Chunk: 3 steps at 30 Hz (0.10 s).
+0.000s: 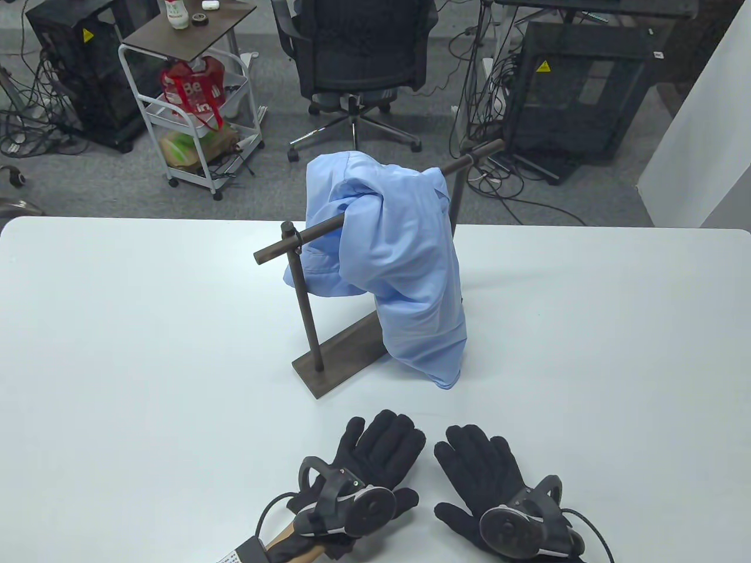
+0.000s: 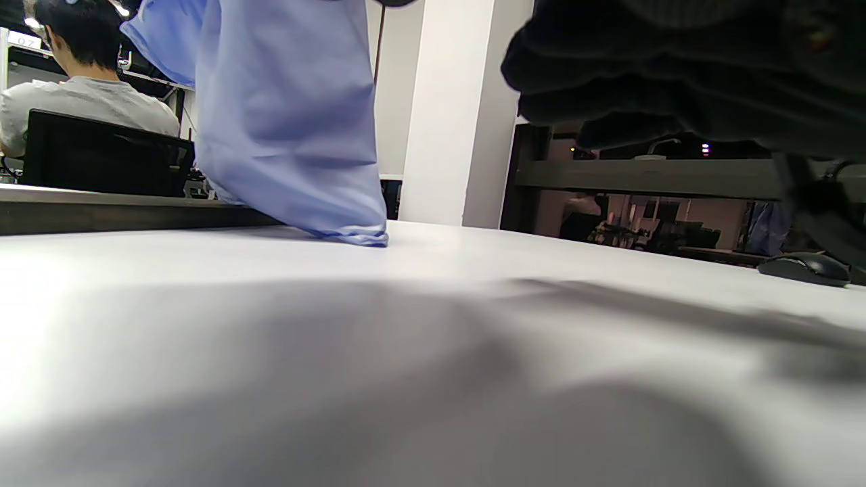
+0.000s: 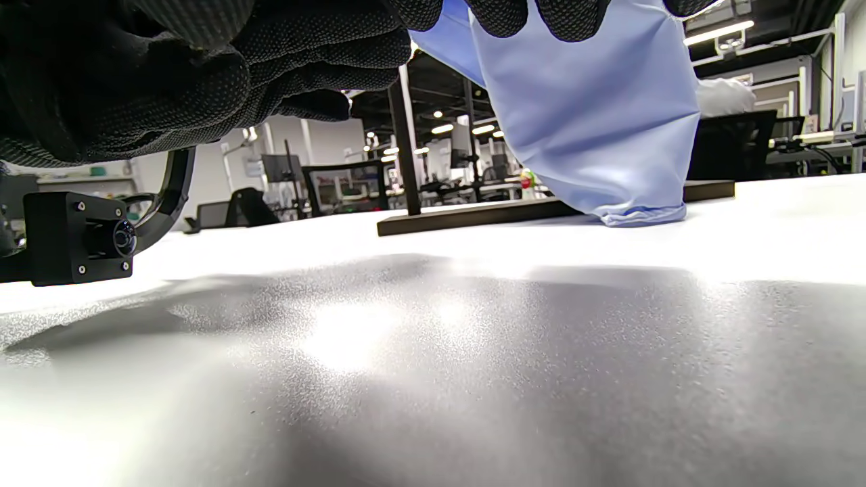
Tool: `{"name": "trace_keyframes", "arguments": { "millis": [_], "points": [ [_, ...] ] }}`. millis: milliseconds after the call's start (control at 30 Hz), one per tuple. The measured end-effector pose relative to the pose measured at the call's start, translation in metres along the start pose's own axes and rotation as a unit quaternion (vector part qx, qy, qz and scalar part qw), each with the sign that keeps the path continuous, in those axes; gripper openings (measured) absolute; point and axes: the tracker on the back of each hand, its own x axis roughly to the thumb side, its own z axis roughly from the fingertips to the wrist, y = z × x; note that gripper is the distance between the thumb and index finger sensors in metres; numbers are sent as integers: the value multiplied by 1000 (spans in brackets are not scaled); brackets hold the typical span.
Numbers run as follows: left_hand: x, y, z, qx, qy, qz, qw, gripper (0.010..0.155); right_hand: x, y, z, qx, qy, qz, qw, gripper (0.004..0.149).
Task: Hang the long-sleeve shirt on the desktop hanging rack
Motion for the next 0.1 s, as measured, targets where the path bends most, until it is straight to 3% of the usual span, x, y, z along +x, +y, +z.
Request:
{"name": "trace_keyframes", "arguments": {
  "millis": [100],
  "points": [
    [0,-2,0,-6,0,1,1000,87,0,0,0,1,0,-2,1000,79]
  ]
}}
